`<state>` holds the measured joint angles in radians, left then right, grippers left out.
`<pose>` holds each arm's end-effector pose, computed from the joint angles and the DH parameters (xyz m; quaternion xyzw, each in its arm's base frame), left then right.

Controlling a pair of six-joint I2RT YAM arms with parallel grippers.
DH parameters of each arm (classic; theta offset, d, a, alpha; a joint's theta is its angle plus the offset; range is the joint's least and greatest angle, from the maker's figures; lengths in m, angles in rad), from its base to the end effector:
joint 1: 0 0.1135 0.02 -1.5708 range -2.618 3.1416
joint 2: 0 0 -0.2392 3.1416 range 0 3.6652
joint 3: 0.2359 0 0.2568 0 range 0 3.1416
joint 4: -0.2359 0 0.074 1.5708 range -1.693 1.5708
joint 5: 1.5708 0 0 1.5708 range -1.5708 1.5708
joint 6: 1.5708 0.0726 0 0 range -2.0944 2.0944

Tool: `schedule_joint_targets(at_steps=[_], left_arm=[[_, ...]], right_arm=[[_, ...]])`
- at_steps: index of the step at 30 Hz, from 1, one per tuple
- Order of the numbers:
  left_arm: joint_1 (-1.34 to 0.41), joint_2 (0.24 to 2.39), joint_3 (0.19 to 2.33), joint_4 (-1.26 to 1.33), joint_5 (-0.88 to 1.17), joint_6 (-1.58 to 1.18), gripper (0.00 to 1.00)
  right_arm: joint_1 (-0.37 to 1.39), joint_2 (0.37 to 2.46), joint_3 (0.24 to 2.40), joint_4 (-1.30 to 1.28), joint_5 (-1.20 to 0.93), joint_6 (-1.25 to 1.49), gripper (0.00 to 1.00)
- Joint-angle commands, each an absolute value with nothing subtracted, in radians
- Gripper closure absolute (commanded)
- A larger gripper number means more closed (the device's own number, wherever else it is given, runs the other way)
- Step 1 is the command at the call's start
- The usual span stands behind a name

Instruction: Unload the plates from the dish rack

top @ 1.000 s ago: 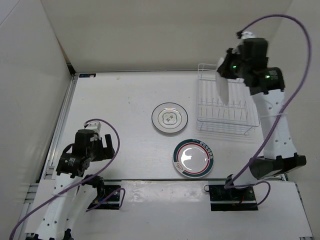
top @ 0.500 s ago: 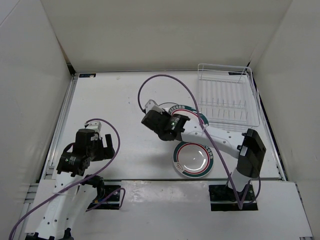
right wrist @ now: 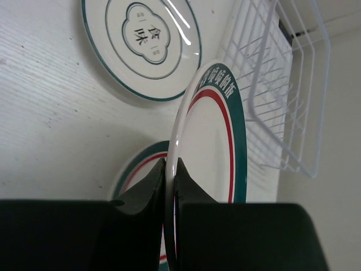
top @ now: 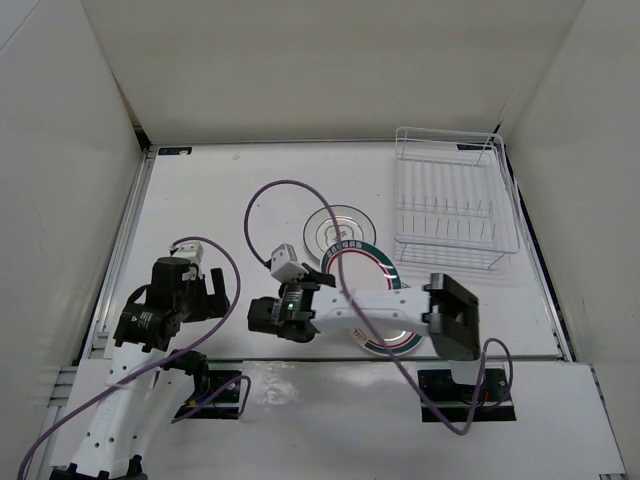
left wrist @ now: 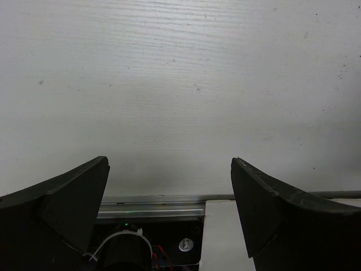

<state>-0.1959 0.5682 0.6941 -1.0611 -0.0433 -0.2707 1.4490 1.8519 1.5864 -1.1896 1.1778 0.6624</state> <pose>0.1434 -0.0252 0.2152 -0.0423 0.9488 -0.0522 0.3087 0.1097 0.3440 0.2346 -0.2885 0.7791 -0.2313 0.5063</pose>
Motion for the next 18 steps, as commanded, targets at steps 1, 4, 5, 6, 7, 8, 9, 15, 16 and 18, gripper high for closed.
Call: schedule_joint_targets(at_steps=[1, 4, 5, 6, 7, 8, 9, 15, 16, 18], left_arm=[[-0.195, 0.566, 0.69, -1.042, -0.037, -0.264, 0.0], [-0.195, 0.565, 0.69, -1.04, -0.032, -0.264, 0.0], [-0.196, 0.563, 0.69, -1.039, -0.032, -0.264, 0.0], [-0.195, 0.563, 0.687, -1.039, -0.032, -0.265, 0.0], [-0.195, 0.56, 0.686, -1.043, -0.034, -0.265, 0.0], [-0.196, 0.558, 0.687, -1.04, -0.035, -0.264, 0.0], [-0.195, 0.557, 0.687, -1.04, -0.035, -0.265, 0.0], [-0.196, 0.557, 0.687, -1.042, -0.031, -0.264, 0.0], [-0.196, 0.555, 0.689, -1.04, -0.031, -0.265, 0.0], [-0.196, 0.557, 0.686, -1.039, -0.032, -0.265, 0.0]], right_arm=[[1.443, 1.937, 1.612, -1.652, 1.316, 1.003, 1.0], [1.437, 1.937, 1.568, -1.652, 1.304, 1.044, 1.0], [1.436, 1.931, 1.53, -1.654, 1.296, 1.06, 1.0], [1.436, 1.93, 1.519, -1.652, 1.292, 1.078, 1.0], [1.433, 1.927, 1.502, -1.649, 1.293, 1.084, 1.0], [1.436, 1.925, 1.467, -1.651, 1.292, 1.095, 1.0], [1.436, 1.918, 1.456, -1.652, 1.281, 1.112, 1.0], [1.437, 1.919, 1.361, -1.649, 1.246, 1.169, 1.0], [1.434, 1.921, 1.355, -1.652, 1.241, 1.173, 1.0], [1.436, 1.937, 1.332, -1.651, 1.23, 1.19, 1.0]])
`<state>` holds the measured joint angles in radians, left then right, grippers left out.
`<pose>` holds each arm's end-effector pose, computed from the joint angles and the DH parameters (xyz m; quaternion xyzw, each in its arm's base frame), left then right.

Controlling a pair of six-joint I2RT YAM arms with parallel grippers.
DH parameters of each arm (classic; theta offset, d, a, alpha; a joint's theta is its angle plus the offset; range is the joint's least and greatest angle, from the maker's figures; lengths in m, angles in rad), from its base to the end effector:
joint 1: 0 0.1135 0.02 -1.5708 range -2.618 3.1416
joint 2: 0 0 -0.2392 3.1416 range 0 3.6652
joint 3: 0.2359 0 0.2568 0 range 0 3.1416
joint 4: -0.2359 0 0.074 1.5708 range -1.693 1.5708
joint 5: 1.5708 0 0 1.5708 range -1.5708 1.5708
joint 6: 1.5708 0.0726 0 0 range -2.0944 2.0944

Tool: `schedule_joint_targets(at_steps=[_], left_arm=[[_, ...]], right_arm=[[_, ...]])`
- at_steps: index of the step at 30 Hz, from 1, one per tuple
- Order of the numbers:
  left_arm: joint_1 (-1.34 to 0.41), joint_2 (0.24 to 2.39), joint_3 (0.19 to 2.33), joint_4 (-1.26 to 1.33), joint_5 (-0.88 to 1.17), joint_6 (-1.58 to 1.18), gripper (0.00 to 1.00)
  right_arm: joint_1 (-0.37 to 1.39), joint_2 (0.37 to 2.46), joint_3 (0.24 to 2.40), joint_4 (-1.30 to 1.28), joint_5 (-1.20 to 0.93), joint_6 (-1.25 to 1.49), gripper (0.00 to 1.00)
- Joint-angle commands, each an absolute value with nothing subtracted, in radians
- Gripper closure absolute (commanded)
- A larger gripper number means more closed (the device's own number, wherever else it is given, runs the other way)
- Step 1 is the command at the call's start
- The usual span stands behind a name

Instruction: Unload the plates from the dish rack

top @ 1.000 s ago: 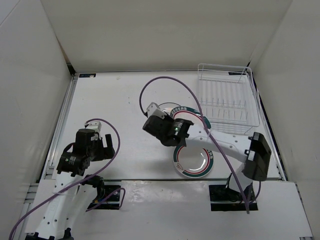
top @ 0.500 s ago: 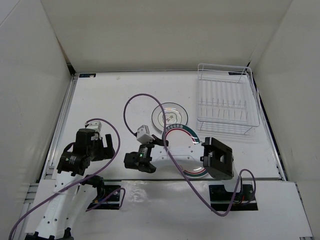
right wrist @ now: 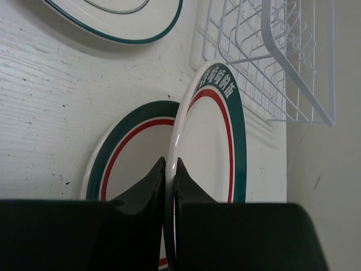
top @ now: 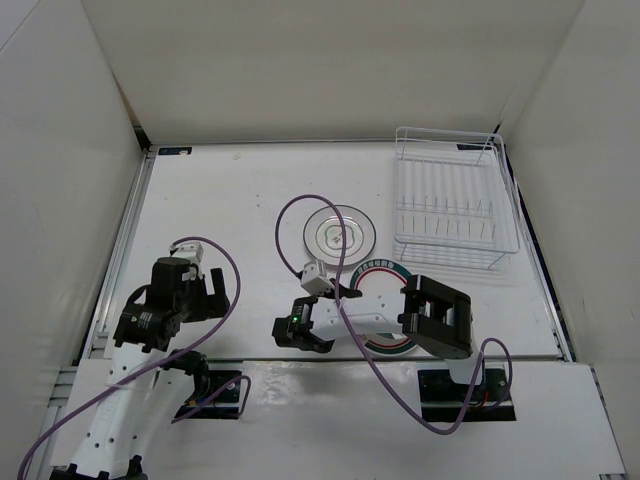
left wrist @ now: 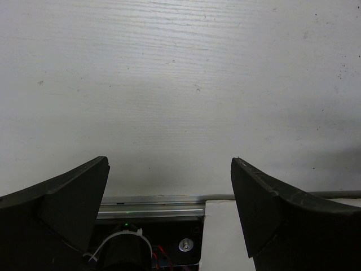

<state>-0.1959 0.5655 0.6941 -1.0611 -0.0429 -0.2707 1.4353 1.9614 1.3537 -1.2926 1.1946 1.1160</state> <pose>0.1431 -0.0252 0.2155 -0.0422 0.9484 -0.0527 0.3099 0.1098 0.3057 0.1461 -0.2207 0.7906 -0.2911 0.4914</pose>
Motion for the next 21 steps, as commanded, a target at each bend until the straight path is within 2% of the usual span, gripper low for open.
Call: schedule_joint_targets(at_steps=[1, 11, 15, 21], left_arm=[[-0.196, 0.555, 0.689, -1.04, -0.031, -0.264, 0.0], [-0.196, 0.565, 0.687, -1.04, -0.031, -0.262, 0.0], [-0.196, 0.572, 0.689, -1.04, -0.029, -0.264, 0.0], [-0.196, 0.578, 0.687, -1.037, -0.026, -0.261, 0.0]], right_arm=[[1.433, 1.945, 1.327, -1.651, 1.224, 1.196, 1.0], [1.434, 1.968, 1.313, -1.652, 1.19, 1.23, 0.98], [1.434, 1.994, 1.309, -1.649, 1.186, 1.232, 0.89], [1.434, 2.014, 1.296, -1.652, 1.173, 1.249, 0.82]])
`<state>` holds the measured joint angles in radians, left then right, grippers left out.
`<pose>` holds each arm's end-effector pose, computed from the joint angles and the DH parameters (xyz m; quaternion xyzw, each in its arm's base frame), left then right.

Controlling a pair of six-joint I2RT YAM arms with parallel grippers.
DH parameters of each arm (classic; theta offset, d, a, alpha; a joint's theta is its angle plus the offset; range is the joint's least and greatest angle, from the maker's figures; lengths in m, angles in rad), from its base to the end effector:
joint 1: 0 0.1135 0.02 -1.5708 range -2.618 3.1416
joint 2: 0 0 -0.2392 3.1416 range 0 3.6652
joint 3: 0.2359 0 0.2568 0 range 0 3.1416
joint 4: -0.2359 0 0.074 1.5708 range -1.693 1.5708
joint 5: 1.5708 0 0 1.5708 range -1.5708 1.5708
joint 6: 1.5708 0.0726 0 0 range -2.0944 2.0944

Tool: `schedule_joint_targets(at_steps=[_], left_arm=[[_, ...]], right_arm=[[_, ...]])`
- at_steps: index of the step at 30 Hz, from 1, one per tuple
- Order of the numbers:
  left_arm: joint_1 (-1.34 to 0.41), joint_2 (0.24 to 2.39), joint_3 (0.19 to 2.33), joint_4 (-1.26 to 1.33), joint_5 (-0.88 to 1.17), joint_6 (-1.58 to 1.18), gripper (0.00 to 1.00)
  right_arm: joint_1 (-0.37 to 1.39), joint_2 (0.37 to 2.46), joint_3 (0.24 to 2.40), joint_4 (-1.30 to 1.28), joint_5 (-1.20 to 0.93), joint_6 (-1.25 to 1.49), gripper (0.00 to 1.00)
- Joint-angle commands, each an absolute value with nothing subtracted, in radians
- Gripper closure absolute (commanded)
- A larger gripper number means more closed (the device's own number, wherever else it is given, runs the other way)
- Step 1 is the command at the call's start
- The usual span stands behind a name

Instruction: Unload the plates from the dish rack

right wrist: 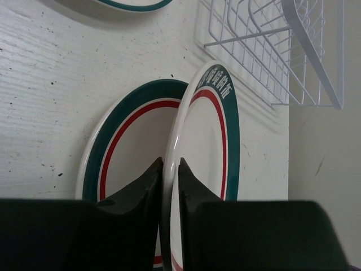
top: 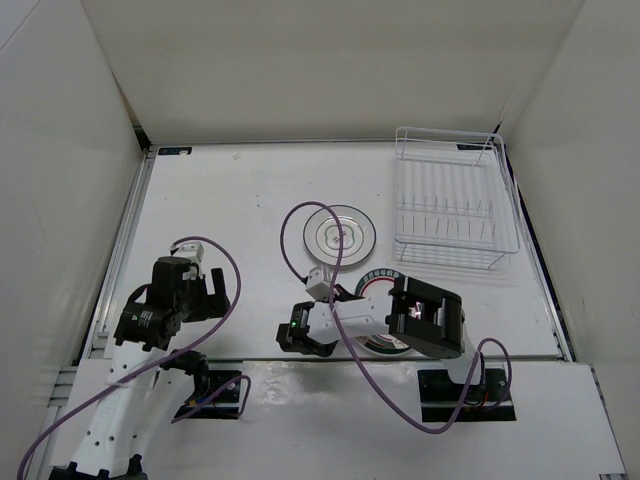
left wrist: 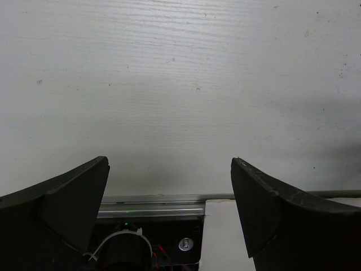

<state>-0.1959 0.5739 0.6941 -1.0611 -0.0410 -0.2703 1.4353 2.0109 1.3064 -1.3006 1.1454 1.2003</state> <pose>0.1439 -0.0255 0.2145 -0.0417 0.9497 -0.0526 0.3058 0.1070 0.2955 0.1196 -0.2122 0.8014 -0.3078 0.4670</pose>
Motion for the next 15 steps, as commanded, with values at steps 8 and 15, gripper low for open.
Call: schedule_joint_targets(at_steps=[8, 15], left_arm=[[-0.196, 0.577, 0.687, -1.037, -0.02, -0.262, 0.0], [-0.195, 0.575, 0.687, -1.034, -0.018, -0.262, 0.0]], right_arm=[[1.434, 2.025, 1.301, -1.654, 1.157, 1.259, 0.51], [1.439, 2.02, 1.338, -1.652, 1.154, 1.247, 0.31]])
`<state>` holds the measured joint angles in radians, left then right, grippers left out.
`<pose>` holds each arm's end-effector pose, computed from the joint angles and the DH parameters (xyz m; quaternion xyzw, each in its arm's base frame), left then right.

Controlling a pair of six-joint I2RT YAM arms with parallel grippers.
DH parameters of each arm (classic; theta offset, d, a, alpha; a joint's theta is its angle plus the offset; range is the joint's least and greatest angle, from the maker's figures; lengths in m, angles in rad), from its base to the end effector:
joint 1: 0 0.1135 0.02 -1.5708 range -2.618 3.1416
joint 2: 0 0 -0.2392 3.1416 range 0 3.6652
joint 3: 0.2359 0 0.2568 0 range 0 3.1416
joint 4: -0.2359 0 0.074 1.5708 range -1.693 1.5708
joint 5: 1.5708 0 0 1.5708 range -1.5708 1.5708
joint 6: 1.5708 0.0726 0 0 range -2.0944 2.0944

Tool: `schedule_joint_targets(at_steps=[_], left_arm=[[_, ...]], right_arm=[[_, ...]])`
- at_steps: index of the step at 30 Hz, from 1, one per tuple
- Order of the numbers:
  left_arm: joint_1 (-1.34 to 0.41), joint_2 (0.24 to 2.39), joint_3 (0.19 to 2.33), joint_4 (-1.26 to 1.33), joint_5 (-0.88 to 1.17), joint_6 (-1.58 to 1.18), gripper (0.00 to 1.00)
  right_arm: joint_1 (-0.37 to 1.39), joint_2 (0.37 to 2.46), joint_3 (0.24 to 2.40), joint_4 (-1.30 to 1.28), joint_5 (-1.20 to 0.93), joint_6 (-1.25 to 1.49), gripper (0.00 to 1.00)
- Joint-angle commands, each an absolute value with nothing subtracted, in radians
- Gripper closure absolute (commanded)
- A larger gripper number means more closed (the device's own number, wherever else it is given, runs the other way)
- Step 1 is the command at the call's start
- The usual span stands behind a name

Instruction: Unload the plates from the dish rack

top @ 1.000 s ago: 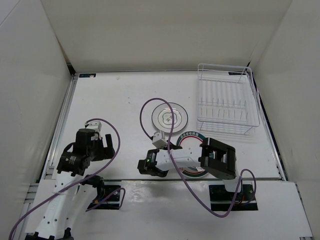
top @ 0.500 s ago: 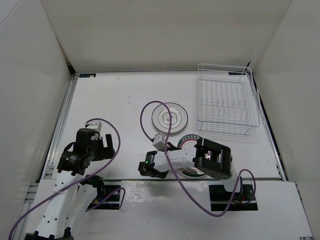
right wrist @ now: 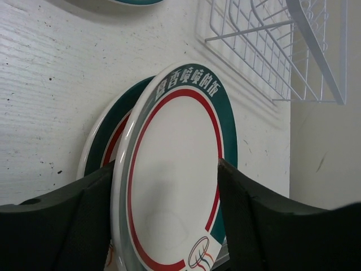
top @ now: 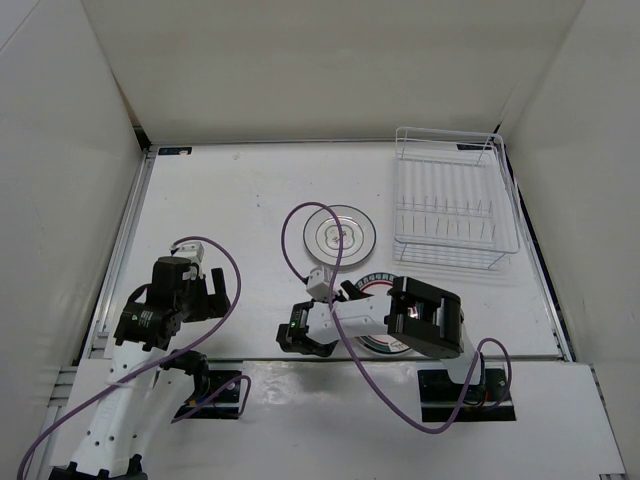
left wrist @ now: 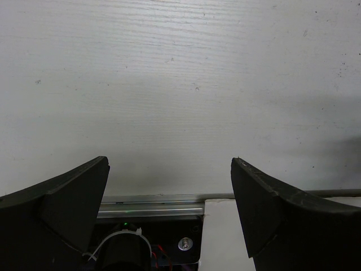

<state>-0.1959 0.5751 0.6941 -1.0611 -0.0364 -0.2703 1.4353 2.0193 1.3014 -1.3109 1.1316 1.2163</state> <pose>0.1440 -0.0259 0.2143 -0.0410 0.9500 -0.0546 0.3048 0.1063 0.2932 0.1159 -0.2108 0.8039 -0.3125 0.4600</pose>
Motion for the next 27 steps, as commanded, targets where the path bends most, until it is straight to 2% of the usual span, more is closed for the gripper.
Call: schedule_joint_targets(at_steps=[1, 4, 10, 27], left_arm=[[-0.196, 0.577, 0.687, -1.034, -0.018, -0.264, 0.0], [-0.198, 0.572, 0.686, -1.035, -0.021, -0.262, 0.0], [-0.196, 0.571, 0.687, -1.037, -0.02, -0.262, 0.0], [-0.195, 0.566, 0.687, -1.037, -0.021, -0.261, 0.0]], right_arm=[[1.439, 2.019, 1.347, -1.649, 1.149, 1.23, 0.29], [1.437, 1.987, 1.339, -1.563, 1.129, 1.119, 0.25], [1.413, 1.821, 1.2, -1.179, 1.013, 0.845, 0.22], [1.378, 1.805, 1.18, -1.008, 0.856, 0.651, 0.17]])
